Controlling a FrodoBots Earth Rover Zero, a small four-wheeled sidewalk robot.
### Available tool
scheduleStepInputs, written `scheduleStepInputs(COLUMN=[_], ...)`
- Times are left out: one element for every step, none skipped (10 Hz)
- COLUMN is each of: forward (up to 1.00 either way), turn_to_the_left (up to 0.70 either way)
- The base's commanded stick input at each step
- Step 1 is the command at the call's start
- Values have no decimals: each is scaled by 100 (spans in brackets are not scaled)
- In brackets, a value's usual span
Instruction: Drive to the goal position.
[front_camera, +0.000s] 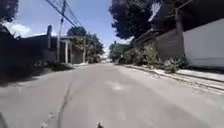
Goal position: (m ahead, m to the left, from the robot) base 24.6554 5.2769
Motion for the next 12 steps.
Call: scheduleStepInputs(forward=[100, 100, 100, 100, 100, 100, 100, 100, 100, 100, 100, 100], turn_to_the_left=[-37, -8, 0, 0, 0, 0, 0, 0, 0, 0, 0, 0])
